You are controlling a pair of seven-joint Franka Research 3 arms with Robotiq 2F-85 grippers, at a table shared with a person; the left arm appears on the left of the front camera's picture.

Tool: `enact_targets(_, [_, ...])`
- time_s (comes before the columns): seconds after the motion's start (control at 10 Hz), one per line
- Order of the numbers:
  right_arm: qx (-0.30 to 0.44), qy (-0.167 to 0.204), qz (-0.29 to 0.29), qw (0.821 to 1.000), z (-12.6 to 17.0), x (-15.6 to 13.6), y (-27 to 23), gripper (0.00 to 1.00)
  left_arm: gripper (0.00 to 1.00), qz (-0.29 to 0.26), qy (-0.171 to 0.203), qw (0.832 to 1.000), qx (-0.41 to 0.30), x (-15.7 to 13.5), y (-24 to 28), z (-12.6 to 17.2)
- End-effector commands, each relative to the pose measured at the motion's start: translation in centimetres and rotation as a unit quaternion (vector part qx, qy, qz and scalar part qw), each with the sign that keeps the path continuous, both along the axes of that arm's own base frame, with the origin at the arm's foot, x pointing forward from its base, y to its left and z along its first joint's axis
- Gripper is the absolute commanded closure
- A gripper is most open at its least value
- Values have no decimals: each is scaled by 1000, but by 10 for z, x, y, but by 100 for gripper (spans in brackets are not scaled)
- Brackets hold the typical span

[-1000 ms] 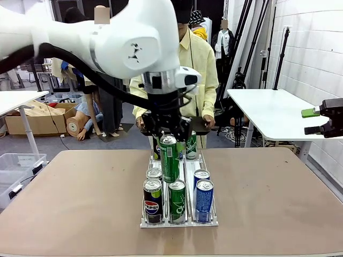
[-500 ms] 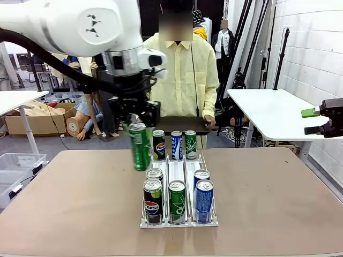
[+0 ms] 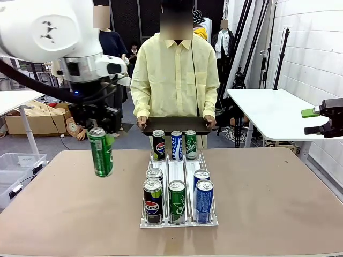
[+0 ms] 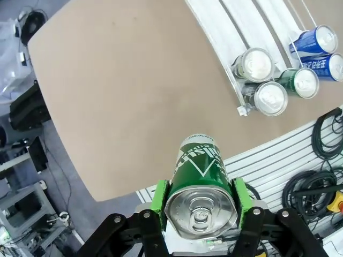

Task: Retrieve and hand over the desired beverage to the person.
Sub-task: Pick up a can of the same type that the person held from the Automatic Can Dispenser, then place the picked can on the Handle tray extended by the person.

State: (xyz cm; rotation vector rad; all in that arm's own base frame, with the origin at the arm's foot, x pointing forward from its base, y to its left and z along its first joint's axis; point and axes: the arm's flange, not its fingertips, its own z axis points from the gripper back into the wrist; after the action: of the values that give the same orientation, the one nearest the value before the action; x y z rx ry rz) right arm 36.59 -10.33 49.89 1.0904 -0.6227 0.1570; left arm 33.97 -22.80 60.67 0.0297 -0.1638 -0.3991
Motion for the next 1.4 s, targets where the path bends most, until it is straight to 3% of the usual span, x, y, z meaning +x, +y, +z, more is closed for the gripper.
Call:
enact_targets(0.0, [2, -1, 0, 1000, 0, 0, 0, 0, 100, -8, -21, 999, -24, -8, 14, -1])
enact_targets(0.1, [2, -1, 0, 1000, 0, 0, 0, 0, 100, 0, 0, 1000, 0, 0, 0, 0])
enact_targets(1.3, [2, -1, 0, 1000, 0, 0, 0, 0, 100, 0, 0, 1000, 0, 0, 0, 0])
